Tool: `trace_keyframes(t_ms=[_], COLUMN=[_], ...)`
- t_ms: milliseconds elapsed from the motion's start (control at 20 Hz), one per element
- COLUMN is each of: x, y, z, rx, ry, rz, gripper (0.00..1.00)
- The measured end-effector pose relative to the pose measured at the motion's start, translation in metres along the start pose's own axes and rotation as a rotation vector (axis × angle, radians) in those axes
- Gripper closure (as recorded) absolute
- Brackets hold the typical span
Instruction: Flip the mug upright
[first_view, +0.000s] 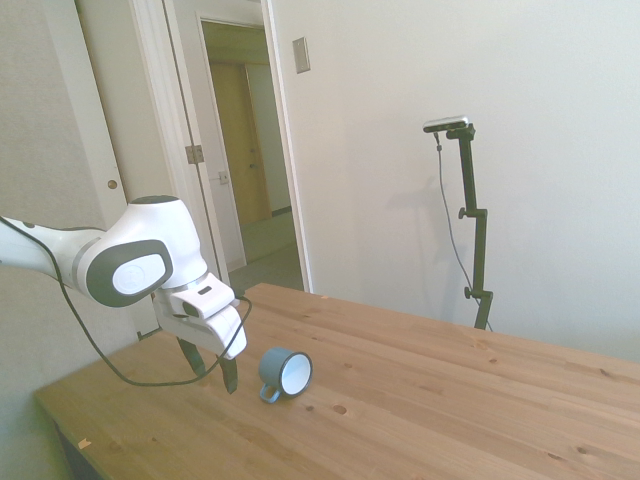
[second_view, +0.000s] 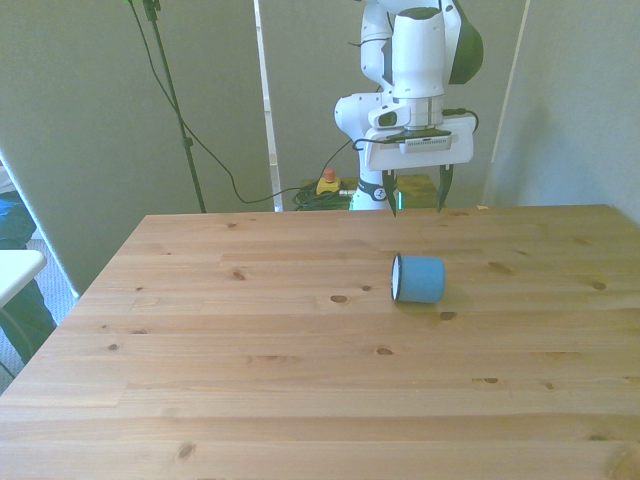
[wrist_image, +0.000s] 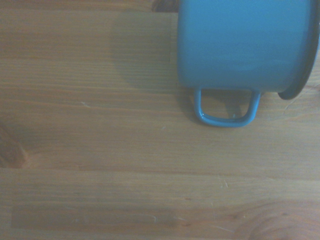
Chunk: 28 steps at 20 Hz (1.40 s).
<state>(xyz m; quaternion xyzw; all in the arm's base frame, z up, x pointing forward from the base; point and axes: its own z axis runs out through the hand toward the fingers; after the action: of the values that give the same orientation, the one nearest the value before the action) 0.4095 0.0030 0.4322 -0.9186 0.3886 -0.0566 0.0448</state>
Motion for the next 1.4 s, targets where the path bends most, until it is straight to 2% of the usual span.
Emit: trace_keyframes(t_ms=[200, 350, 500, 700, 900, 1150, 1400], x=[0.012, 0.054, 0.101, 0.156, 0.164, 0.185, 0.189], y=[0.002, 0.014, 0.03, 0.046, 0.045, 0.044, 0.032], z=[-0.008, -0.031, -0.036, -0.02, -0.013, 0.019, 0.047], rx=[0.017, 0.067, 0.112, 0.228, 0.297, 0.377, 0.445], ry=[0.006, 0.031, 0.019, -0.062, -0.104, -0.183, -0.305], rz=[0.03, 0.063, 0.08, 0.048, 0.043, 0.048, 0.013], gripper=[0.0, 0.0, 0.0, 0.0, 0.0, 0.0, 0.0])
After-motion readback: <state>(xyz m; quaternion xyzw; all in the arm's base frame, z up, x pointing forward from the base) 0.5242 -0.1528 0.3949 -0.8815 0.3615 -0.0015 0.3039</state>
